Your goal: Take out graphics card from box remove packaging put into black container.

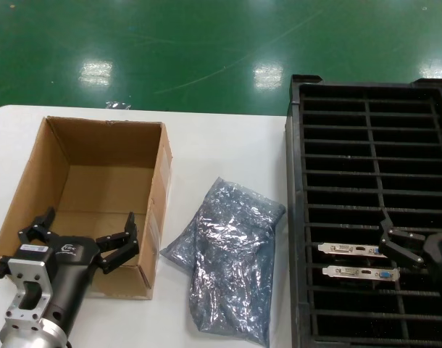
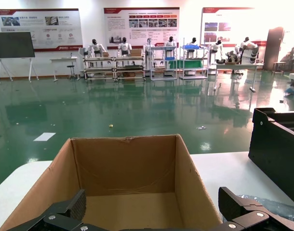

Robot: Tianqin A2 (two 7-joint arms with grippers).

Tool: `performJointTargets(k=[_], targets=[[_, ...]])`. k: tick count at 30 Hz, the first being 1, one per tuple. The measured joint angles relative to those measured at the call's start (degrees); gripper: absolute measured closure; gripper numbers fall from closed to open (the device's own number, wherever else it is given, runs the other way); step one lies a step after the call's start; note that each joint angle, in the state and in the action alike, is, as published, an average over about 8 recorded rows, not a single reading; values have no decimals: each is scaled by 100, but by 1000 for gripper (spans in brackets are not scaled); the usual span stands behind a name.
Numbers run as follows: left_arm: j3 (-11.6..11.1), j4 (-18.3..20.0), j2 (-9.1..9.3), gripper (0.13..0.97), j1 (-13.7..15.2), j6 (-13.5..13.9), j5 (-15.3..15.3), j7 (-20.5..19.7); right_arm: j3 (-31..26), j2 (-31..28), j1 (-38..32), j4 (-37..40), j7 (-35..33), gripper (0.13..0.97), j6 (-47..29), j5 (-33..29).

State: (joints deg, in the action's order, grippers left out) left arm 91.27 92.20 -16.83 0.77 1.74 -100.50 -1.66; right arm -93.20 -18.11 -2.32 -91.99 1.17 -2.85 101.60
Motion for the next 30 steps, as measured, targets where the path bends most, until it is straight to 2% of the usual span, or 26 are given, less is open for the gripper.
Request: performJointTargets(k=[30], targets=[[0,0,0,132,0,0,0,0,0,0,0,0,0,129,0,0]])
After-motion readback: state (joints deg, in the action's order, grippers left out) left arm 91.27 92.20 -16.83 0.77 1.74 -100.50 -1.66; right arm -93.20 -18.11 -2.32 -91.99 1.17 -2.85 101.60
